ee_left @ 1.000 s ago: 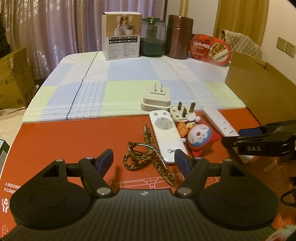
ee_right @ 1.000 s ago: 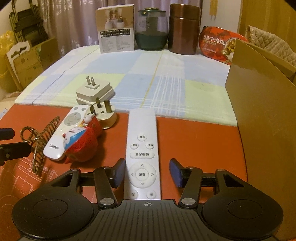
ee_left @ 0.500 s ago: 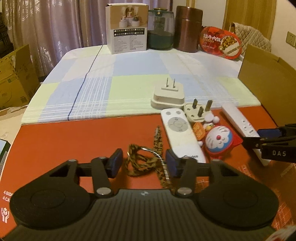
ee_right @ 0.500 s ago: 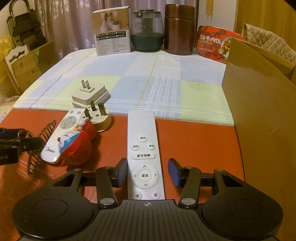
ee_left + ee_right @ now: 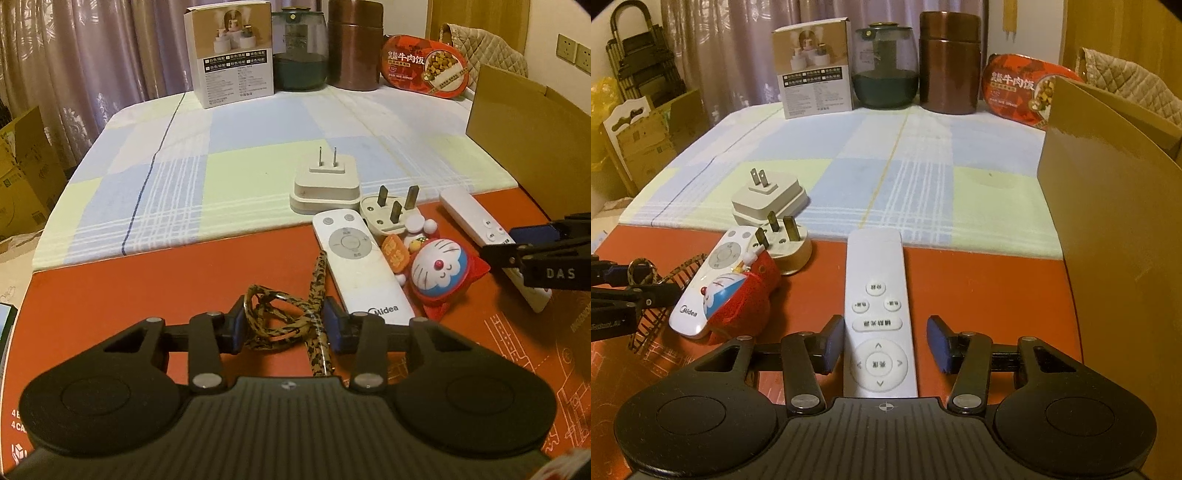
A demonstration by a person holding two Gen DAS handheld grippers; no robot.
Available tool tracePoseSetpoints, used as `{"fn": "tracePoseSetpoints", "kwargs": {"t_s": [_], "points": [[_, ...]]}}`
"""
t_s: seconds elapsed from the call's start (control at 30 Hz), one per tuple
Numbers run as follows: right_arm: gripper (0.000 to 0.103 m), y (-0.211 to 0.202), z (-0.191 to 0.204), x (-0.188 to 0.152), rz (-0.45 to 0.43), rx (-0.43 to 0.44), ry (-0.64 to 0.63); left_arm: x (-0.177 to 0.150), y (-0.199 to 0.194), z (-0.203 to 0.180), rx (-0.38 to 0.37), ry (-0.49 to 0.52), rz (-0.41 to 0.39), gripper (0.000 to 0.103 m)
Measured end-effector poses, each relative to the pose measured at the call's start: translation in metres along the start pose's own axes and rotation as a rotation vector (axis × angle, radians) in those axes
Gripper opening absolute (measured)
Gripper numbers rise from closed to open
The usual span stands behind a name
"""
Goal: Organize rigid objects
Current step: 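Grasp the long white remote with the right tool while the left tool grasps the leopard-print lanyard, then carry the remote and lanyard up over the cardboard box with both tools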
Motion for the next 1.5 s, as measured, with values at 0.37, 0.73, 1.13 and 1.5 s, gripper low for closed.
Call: {"fn": "tracePoseSetpoints", "kwargs": {"t_s": [0.37, 0.73, 1.13, 1.5], "points": [[0.046, 0.013, -0.002, 0.012, -0.04, 0.02, -0.021, 0.002, -0.008, 0.005, -0.013, -0.041, -0.012, 0.034], [0.035, -0.007, 0.006, 0.021, -0.063, -0.013, -0.021, 0.008, -0.021, 0.01, -0.014, -0.069, -0.055, 0.034], [0.035, -0.052, 0.006, 0.033, -0.107, 0.035, 0.071, 0.027, -0.062, 0.008, -0.018, -0.11, -0.111, 0.034], [0.035, -0.112, -0.008, 0.036, -0.174, 0.011, 0.108, 0.045, -0.101, -0.031, -0.077, -0.113, -0.146, 0.034]]}}
Point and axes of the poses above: each gripper's, at about its wrist camera, not at the fingertips, and y roughly the way its jaws point, z to its left, x to its top, the point moved 5 cm from there along y, roughly the way its jaws point, and after that the axes turned 7 degrees about z, right-handed, at the moved point
